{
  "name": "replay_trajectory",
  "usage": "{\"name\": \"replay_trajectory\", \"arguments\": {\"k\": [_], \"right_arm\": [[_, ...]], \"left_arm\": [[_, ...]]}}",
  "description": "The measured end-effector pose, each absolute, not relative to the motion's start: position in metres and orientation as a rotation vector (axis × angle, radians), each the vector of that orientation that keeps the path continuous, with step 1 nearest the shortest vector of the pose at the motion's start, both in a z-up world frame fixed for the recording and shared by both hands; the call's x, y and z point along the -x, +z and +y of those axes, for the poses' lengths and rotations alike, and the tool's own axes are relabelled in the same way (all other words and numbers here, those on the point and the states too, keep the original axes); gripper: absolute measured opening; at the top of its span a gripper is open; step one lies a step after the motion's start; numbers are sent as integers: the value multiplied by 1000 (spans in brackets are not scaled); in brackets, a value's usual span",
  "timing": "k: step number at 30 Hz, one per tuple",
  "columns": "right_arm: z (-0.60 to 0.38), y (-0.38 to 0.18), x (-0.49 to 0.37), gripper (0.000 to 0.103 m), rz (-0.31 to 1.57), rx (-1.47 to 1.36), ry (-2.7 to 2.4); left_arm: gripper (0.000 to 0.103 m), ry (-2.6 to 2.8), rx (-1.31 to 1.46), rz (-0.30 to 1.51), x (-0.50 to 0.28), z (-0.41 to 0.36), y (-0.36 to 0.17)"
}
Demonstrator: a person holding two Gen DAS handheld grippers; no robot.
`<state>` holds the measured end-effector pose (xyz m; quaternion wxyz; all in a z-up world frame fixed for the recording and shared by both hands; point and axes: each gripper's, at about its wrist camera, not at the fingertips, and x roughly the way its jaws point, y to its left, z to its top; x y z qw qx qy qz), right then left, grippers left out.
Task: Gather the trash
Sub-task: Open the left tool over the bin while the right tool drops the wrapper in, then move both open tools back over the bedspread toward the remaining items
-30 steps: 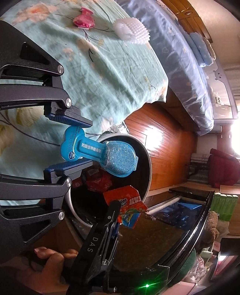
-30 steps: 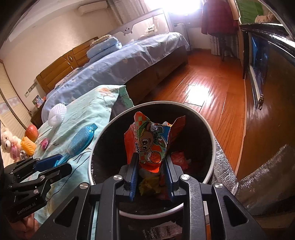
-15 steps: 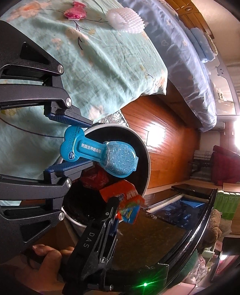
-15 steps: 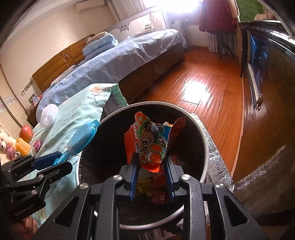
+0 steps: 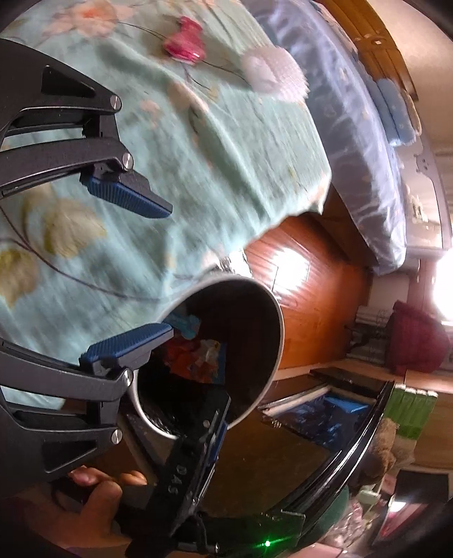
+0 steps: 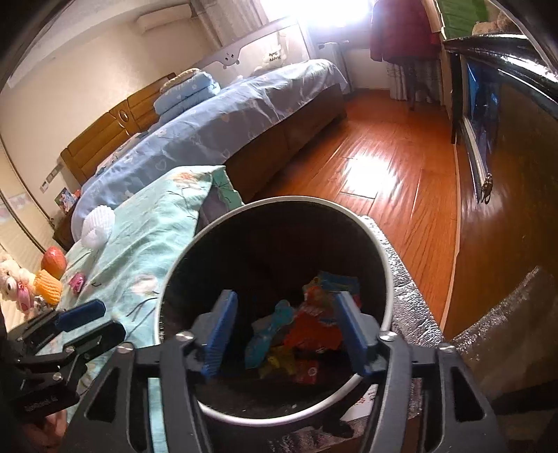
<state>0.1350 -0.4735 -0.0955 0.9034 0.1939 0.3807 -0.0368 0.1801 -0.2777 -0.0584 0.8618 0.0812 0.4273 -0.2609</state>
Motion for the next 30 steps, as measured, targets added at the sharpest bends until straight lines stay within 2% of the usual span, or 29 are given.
{"name": "replay_trajectory", "arguments": {"k": [1,5,30], "right_arm": [[-471,-94,-134,71,782,-402,-71],[-459,-88,-131,78,766,-400,-50],[-305,-71,-157,79,786,-252,248]], "left_arm": [[72,-532,-162,901,-179,-271,-60],[73,-487,-121,908,-175,-243,-63],[73,-153,80,883,-159,-73,-71]]}}
